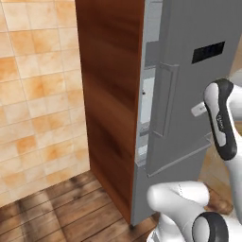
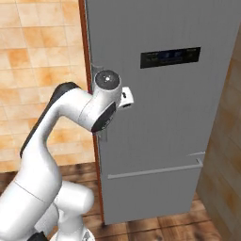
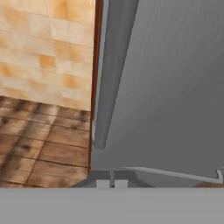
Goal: Retrieve the butter from the fridge and place it on a plate on the dining table. Then retrieve the butter knife by the fridge and place it near the plate.
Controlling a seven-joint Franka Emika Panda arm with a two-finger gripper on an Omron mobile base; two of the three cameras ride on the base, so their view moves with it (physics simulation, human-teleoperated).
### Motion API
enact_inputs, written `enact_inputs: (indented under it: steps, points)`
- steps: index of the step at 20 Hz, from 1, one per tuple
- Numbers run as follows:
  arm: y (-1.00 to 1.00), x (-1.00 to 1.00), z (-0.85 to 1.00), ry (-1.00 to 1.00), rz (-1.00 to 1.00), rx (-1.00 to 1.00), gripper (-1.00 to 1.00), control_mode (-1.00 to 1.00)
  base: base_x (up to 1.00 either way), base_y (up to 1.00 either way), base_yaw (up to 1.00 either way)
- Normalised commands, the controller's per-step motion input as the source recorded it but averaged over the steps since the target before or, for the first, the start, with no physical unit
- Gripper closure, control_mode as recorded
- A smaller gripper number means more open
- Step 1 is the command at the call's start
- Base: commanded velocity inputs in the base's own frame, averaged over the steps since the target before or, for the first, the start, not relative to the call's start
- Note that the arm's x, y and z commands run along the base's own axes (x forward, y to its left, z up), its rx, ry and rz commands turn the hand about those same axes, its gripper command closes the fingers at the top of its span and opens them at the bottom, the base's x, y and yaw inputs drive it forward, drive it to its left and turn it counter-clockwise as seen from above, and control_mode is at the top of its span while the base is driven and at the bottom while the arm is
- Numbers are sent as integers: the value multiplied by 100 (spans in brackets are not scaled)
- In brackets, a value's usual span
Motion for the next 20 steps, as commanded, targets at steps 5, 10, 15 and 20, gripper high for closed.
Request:
enact_inputs:
  steps: [5, 10, 15, 20]
  points:
    - [98, -5, 19, 9, -18, -44, -100, -100, 0, 0, 0]
    - [84, 7, 8, 19, -9, -47, -100, -100, 0, 0, 0]
    - [75, 42, -4, 16, -14, -61, -100, -100, 0, 0, 0]
    - [34, 57, -2, 7, -3, -23, -100, -100, 0, 0, 0]
